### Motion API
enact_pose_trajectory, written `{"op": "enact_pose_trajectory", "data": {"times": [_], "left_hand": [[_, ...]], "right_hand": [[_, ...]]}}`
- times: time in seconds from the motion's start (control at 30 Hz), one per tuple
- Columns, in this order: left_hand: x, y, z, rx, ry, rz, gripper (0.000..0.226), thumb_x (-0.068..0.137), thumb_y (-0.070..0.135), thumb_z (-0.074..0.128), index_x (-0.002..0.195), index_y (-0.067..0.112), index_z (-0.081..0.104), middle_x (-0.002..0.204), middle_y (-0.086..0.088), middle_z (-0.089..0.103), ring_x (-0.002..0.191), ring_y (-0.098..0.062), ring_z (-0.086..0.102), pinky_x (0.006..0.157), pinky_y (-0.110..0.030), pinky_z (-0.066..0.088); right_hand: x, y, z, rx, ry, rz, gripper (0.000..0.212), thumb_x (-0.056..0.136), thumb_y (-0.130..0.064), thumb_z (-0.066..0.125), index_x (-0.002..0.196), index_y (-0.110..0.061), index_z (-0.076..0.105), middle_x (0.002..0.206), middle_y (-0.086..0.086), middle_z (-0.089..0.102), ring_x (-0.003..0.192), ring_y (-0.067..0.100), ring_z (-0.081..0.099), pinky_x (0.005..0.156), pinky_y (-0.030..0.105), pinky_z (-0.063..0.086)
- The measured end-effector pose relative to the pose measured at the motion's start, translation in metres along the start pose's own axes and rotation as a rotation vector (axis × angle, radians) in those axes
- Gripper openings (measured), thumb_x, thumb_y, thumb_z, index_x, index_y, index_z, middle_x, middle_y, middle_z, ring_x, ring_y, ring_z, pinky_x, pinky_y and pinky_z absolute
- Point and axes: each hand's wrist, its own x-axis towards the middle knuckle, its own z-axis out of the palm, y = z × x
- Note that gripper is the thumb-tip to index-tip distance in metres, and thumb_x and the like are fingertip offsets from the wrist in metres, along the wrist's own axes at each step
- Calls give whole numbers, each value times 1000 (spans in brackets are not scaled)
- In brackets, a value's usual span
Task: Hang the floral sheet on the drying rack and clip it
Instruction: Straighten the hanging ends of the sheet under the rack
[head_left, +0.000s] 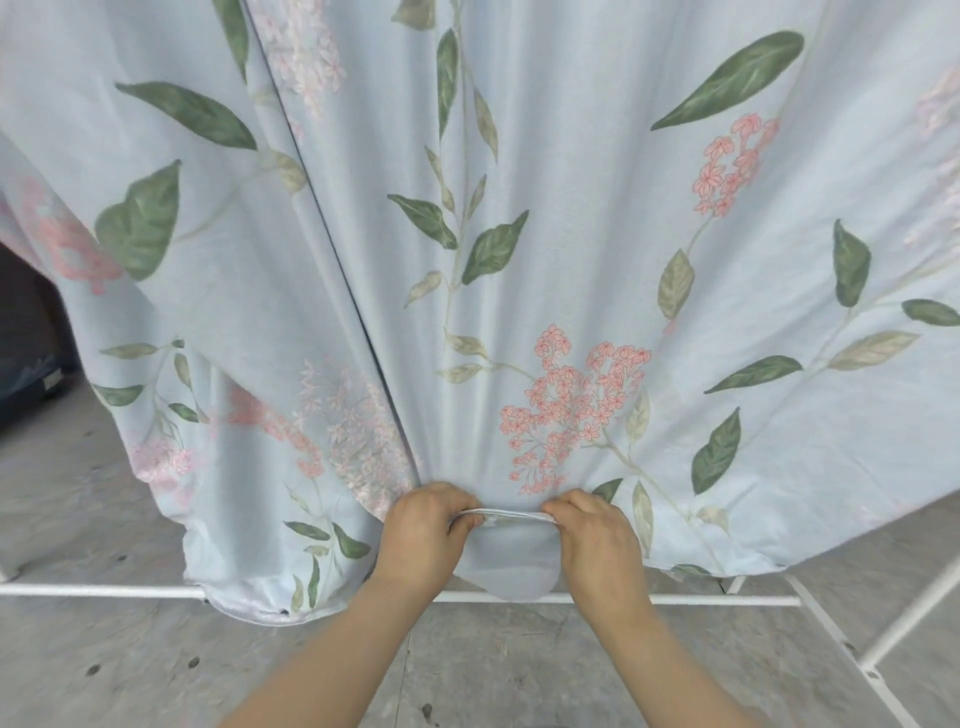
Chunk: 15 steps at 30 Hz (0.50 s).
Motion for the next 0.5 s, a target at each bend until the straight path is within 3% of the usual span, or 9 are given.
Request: {"op": "enact_pose_trajectory", "data": {"times": [0.33, 0.5], "left_hand": [[-12, -14, 12, -6, -42, -31, 10, 84, 23, 65, 87, 21, 75, 82, 3, 67, 81, -17, 61, 66, -24, 39], [-13, -17, 8, 4, -43, -20, 9, 82, 23, 66, 82, 22, 75, 79, 6, 68, 78, -15, 61, 65, -26, 43]], "right_hand": [[-16, -1, 13, 38, -63, 18, 28, 64, -2, 58, 81, -19, 74, 73, -6, 62, 63, 17, 60, 57, 23, 47], [-19, -9, 4, 86, -164, 26, 21, 76, -7, 69, 93, -17, 73, 88, -5, 66, 77, 18, 62, 66, 33, 54]]}}
